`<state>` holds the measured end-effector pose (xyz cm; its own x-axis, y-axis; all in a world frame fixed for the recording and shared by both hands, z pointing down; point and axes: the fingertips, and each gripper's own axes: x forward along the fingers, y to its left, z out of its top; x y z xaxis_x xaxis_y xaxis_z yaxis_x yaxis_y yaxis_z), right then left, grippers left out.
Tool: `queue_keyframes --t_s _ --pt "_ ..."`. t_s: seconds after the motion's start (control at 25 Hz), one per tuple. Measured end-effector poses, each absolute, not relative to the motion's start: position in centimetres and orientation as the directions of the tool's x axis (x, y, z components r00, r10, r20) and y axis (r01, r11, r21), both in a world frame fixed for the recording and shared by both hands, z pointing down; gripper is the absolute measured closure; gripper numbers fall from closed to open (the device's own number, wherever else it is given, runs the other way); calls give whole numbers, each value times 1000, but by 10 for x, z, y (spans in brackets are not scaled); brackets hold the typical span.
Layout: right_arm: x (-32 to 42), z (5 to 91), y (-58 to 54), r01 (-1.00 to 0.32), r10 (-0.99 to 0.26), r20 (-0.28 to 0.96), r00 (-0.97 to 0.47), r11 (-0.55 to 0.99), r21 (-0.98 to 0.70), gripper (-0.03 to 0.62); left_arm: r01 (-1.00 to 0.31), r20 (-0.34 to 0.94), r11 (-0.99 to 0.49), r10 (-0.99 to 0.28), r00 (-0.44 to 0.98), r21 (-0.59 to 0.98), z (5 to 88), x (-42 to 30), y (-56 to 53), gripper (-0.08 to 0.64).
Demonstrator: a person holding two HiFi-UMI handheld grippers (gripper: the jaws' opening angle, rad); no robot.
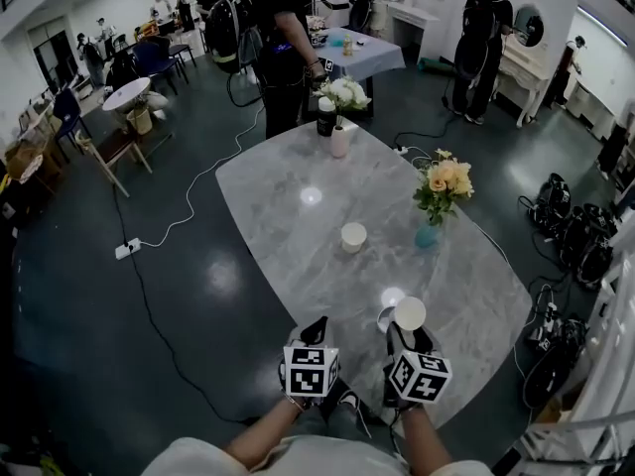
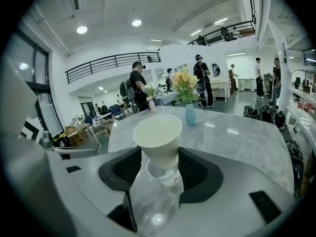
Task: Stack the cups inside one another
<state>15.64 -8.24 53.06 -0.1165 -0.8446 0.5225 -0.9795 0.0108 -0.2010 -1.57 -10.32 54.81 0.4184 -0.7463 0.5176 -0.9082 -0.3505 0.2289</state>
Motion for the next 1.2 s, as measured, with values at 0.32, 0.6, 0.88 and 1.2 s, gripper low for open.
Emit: queue_keyframes --t_s 0.32,0.6,0.88,1.2 --pt "147 542 -78 -979 -828 544 -135 27 -202 374 -918 535 -327 -745 397 226 557 -27 -96 565" --pt "145 548 -77 -979 -822 554 -135 25 -202 374 -919 550 -323 -736 394 226 562 -31 -93 565" --pt "144 551 -81 -978 -821 555 -133 19 -205 374 -924 562 -315 -733 383 218 563 -37 -92 565" --pt "143 558 -79 -975 -813 564 -143 18 -221 341 -925 568 -310 -730 381 222 567 -36 -91 565"
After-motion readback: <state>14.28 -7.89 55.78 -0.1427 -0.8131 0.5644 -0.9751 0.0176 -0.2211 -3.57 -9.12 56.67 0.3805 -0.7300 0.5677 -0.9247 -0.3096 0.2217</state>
